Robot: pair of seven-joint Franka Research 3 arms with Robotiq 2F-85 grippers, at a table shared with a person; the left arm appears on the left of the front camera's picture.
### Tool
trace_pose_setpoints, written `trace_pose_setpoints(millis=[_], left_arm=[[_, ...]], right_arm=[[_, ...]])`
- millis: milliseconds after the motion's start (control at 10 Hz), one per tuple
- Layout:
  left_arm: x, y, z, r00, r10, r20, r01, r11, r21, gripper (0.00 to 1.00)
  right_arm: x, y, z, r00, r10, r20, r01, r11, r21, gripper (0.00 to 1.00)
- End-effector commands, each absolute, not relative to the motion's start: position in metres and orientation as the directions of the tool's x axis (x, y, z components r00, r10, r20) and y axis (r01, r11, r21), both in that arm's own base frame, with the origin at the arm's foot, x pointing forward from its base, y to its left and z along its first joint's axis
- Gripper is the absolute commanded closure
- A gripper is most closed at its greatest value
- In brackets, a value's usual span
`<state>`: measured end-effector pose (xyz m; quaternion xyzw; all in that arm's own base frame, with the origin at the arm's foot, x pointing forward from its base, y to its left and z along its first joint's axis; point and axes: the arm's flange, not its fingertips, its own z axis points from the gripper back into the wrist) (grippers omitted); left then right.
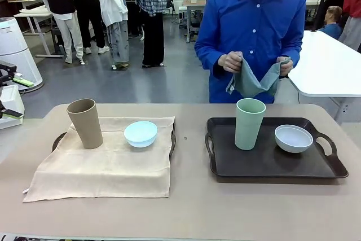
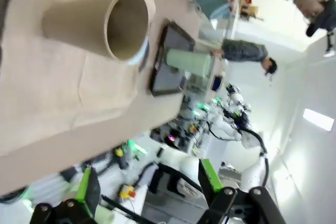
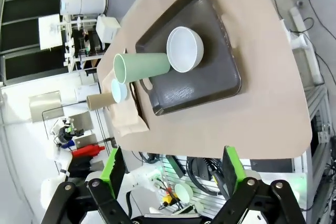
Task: Set up a tray with a mat and arrange the tableware.
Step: Pick up the Picnic Bowl and Reusable plastic cup from the Handle tray in front of the human's position and hold them in the air.
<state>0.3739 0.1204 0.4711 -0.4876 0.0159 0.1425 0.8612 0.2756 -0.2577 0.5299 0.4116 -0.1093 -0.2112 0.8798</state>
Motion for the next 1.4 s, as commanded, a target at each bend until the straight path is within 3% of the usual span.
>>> trace_pose_setpoints(millis=[0,300,400,1300], left_arm=[[0.365,0.103,0.466,0.959,0.276,-0.061,-0.206,0.536,-0.819,0.00],[0.369,0.102,0.475,0.961,0.276,-0.004,-0.168,0.573,-0.802,0.00],[0.373,0.106,0.475,0.958,0.280,-0.059,-0.212,0.552,-0.806,0.00],[0.373,0.106,0.475,0.958,0.280,-0.059,-0.212,0.552,-0.806,0.00]], right_arm=[[0.277,-0.244,0.528,0.870,-0.492,0.015,0.302,0.558,0.773,0.04],[0.272,-0.240,0.525,0.882,-0.470,-0.004,0.305,0.566,0.766,0.04],[0.278,-0.250,0.528,0.886,-0.463,0.013,0.290,0.576,0.764,0.04],[0.278,-0.250,0.528,0.886,-0.463,0.013,0.290,0.576,0.764,0.04]])
